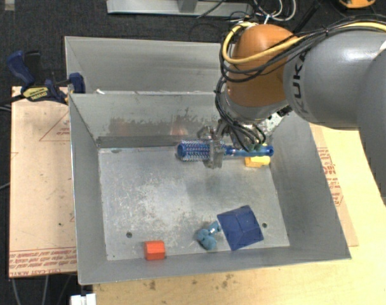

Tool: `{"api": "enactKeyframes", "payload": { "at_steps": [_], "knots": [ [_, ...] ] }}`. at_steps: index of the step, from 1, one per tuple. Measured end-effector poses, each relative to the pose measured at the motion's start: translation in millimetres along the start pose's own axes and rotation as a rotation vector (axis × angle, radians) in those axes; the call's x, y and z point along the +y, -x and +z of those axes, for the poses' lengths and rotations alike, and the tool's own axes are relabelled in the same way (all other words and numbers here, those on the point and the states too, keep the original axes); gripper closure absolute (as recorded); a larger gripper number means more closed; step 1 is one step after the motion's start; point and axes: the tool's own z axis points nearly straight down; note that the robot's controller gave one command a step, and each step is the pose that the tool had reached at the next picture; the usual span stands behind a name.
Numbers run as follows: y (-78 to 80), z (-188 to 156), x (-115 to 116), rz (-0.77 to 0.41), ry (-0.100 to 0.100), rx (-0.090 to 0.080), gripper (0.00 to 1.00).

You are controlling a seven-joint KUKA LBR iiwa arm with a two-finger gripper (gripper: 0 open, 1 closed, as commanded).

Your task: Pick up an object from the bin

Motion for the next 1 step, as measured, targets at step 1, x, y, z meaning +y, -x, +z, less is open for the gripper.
{"api": "enactKeyframes", "payload": {
  "at_steps": [1],
  "knots": [
    [1.7,-36.8,0.6,-0.001,0.000,0.004,1.00]
  ]
}}
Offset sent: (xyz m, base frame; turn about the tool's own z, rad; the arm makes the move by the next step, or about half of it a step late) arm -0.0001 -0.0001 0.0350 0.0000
